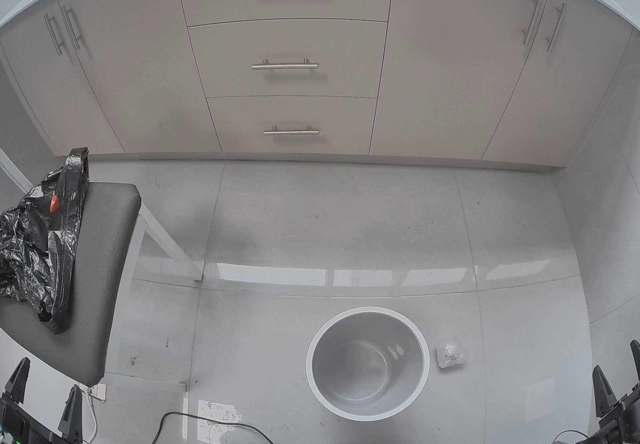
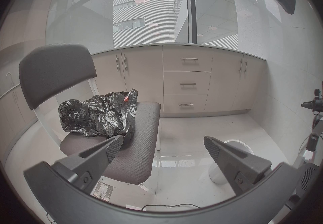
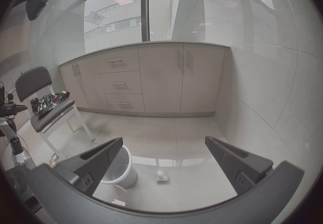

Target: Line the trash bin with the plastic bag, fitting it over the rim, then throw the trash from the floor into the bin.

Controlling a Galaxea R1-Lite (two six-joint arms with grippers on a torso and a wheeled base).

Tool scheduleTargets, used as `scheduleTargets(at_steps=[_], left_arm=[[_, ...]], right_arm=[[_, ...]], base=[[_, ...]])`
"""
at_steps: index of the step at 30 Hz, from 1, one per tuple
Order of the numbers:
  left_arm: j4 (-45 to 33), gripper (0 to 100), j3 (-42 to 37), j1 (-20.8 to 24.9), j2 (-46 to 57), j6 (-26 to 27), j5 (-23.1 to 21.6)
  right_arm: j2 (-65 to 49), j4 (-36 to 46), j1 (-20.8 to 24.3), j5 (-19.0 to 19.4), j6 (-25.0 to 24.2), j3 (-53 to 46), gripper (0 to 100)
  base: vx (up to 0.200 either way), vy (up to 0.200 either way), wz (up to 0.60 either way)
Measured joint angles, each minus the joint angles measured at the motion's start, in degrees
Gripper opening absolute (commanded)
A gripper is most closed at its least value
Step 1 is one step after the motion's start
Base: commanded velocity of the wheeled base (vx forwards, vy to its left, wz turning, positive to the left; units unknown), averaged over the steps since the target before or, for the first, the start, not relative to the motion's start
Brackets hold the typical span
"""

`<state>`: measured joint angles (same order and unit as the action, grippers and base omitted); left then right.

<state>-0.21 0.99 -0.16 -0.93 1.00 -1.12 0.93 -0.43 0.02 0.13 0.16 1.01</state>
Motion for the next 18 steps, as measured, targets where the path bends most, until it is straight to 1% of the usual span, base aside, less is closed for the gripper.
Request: scheduleTargets(at_steps=[6,12,16,18], left_arm=[[0.07,100,0.05,0.00,0.00,-0.45,0.04],[0.11,100,0.05,0.00,0.00,-1.18,0.48],[0.21,100,0.52,0.00,0.00,-2.61,1.10],[-0.01,100,2.76,0.16,-0.22,-4.12,1.50]], right_arm=[[0.00,0.00,0.07,-0.24,-0.94,0.00,100],[0.00,-0.12,0.00,-0.32,-0.89,0.00,100],[0.00,-0.20,-0.02,-0.45,-0.91,0.00,100],[0.00,-0.44,-0.02,-0.65,-1.24,0.00,100]], base=[[0.000,0.000,0.00],[0.000,0.000,0.00],[0.000,0.000,0.00],[0.000,0.000,0.00]])
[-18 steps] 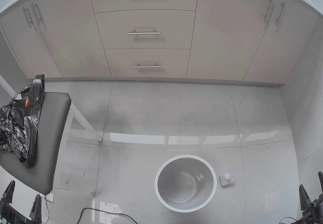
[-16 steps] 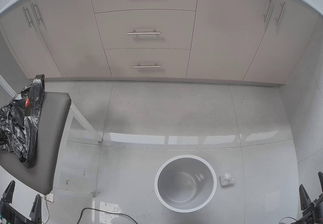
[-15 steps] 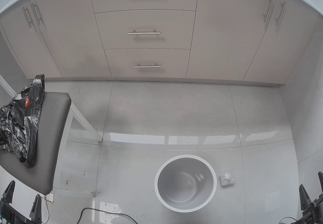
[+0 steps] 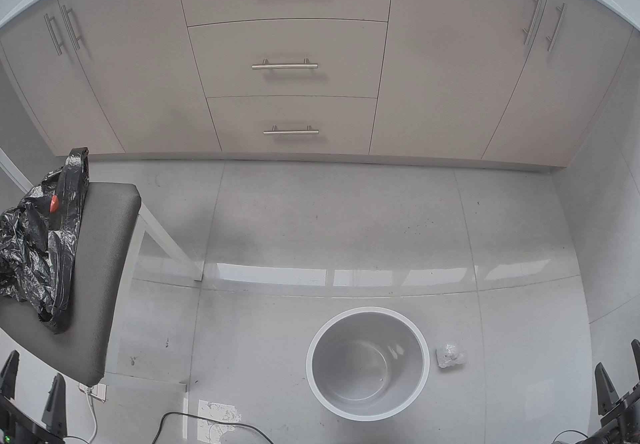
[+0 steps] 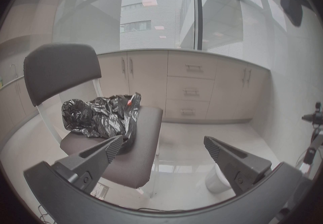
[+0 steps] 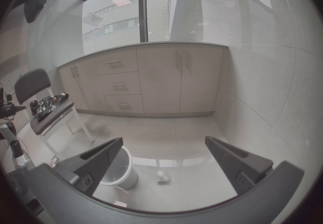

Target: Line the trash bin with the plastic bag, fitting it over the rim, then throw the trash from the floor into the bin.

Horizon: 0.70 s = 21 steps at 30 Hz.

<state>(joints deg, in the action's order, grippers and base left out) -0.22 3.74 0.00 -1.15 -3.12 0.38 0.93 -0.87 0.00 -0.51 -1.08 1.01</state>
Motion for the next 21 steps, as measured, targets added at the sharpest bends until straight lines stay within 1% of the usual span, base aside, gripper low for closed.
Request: scheduleTargets(at_steps=[3,6,9,13,17,21], left_arm=[[-1.01,100,4.91,0.38,-1.17,-1.28,0.46],[-1.83,100,8.70,0.74,-2.46,-1.91,0.66],[-2.51,100,11.85,1.05,-4.14,-2.54,0.88],[-3.12,100,15.38,1.43,-7.09,-3.19,1.21],[-3.68,100,20.61,1.78,-13.43,-3.28,1.62],[-3.68,100,26.03,1.93,-22.31,-2.78,1.94]], right_arm=[[0.30,-0.55,0.13,-0.39,-2.90,1.19,100],[1.61,0.54,0.49,-0.74,-5.27,5.27,100],[4.22,2.78,1.12,-0.94,-6.49,12.93,100],[8.83,3.75,2.50,-1.15,-7.91,22.99,100],[16.59,0.46,5.03,-1.29,-10.02,33.02,100],[24.59,-7.31,7.38,-1.38,-12.04,38.57,100]], base=[[0.000,0.000,0.00],[0.000,0.000,0.00],[0.000,0.000,0.00],[0.000,0.000,0.00],[0.000,0.000,0.00],[0.000,0.000,0.00]])
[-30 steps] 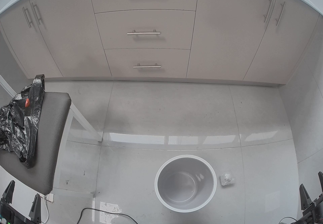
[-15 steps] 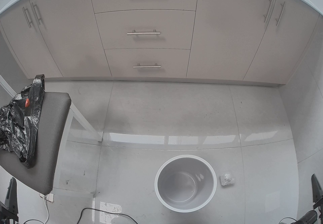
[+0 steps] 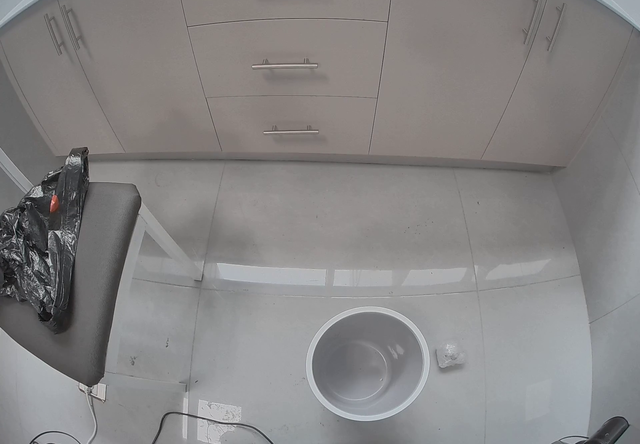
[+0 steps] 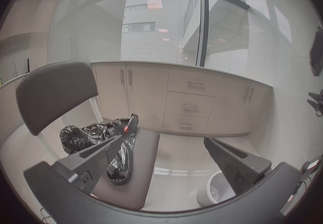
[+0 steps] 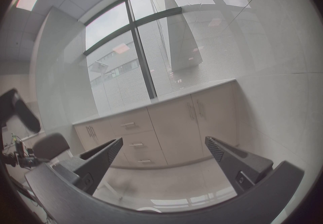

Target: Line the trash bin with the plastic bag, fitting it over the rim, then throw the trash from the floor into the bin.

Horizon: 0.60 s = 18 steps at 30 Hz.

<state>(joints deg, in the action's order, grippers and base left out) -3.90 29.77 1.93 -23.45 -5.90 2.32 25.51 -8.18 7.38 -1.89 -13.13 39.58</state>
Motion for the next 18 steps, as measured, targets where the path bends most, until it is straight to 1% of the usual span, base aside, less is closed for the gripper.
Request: scheduleTargets(at_steps=[4,8,11,16,18], left_arm=[[0.67,100,6.19,-0.33,-10.95,0.93,0.26],[1.91,100,12.18,-1.51,-22.14,2.78,0.48],[3.12,100,16.46,-2.86,-30.18,4.10,0.52],[7.24,100,24.64,-5.83,-44.74,6.39,0.80],[8.90,100,28.72,-7.11,-50.75,8.24,1.43]], right_arm=[[8.61,-8.95,1.96,-0.02,-1.65,0.77,100],[15.99,-15.24,3.18,-0.07,-2.85,-0.37,100],[20.08,-18.64,3.78,-0.07,-3.49,-1.35,100],[25.20,-23.52,4.67,-0.10,-4.44,-2.77,100],[26.75,-25.19,4.96,-0.02,-4.82,-3.28,100]], base=[[0.000,0.000,0.00],[0.000,0.000,0.00],[0.000,0.000,0.00],[0.000,0.000,0.00],[0.000,0.000,0.00]])
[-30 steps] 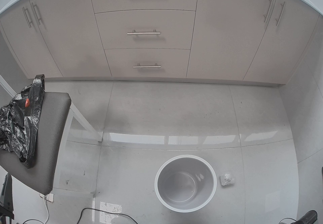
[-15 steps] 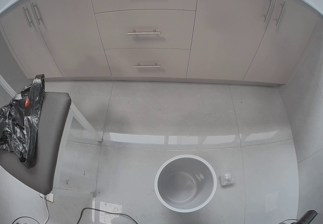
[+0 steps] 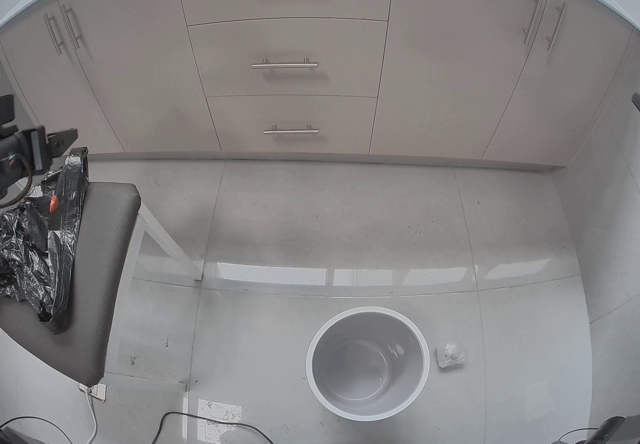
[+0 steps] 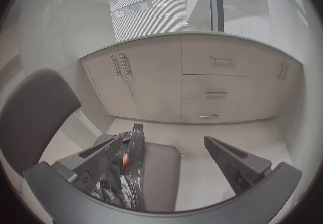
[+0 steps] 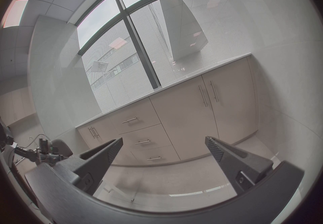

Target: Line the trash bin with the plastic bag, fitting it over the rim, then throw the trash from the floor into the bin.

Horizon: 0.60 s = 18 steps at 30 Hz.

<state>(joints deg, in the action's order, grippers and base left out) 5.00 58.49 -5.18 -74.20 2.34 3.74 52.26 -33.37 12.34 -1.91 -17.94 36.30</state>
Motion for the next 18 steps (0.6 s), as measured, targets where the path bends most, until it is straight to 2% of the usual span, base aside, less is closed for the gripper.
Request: scheduleTargets(at_steps=[10,14,18], left_arm=[[6.46,100,13.81,-5.56,-23.15,12.59,4.63],[7.16,100,16.15,-6.74,-28.49,14.87,5.28],[7.34,100,17.09,-7.30,-32.05,14.92,5.50]], right_arm=[[4.32,-3.99,0.94,0.59,-0.85,-1.55,100],[5.21,-4.13,1.27,0.68,-1.01,-1.91,100],[5.95,-4.21,1.44,0.72,-1.07,-2.16,100]], base=[[0.000,0.000,0.00],[0.000,0.000,0.00],[0.000,0.000,0.00]])
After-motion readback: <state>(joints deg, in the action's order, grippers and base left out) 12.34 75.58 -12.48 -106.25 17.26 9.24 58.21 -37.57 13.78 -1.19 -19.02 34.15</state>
